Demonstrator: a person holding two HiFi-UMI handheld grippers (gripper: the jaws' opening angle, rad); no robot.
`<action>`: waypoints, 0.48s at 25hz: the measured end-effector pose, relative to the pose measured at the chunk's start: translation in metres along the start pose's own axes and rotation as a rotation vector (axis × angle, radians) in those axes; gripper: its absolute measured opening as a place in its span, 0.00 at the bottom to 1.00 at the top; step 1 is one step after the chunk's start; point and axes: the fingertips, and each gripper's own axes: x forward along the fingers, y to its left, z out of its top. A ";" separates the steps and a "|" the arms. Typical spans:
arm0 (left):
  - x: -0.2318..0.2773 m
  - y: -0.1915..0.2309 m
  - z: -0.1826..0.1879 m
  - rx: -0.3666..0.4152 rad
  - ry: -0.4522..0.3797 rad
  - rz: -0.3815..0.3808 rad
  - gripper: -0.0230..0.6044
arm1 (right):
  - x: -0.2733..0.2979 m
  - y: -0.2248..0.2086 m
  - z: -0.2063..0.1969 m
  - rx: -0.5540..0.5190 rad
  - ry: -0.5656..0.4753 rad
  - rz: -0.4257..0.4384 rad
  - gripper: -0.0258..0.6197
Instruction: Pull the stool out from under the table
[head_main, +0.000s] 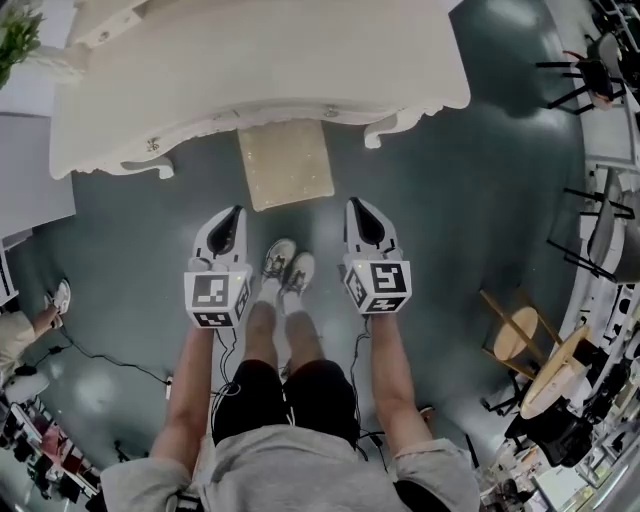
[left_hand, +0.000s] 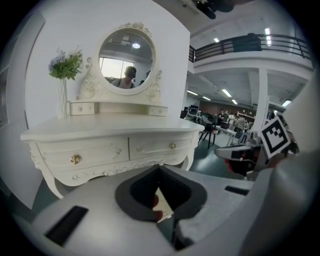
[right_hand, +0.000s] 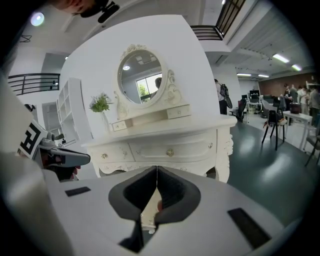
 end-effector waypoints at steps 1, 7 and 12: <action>0.010 0.003 -0.011 -0.009 0.010 -0.002 0.04 | 0.010 -0.003 -0.009 0.005 0.011 -0.001 0.06; 0.075 0.033 -0.073 -0.053 0.049 -0.014 0.04 | 0.085 -0.009 -0.064 0.009 0.064 0.022 0.06; 0.118 0.048 -0.119 -0.076 0.082 -0.014 0.04 | 0.125 -0.022 -0.105 0.004 0.100 0.028 0.06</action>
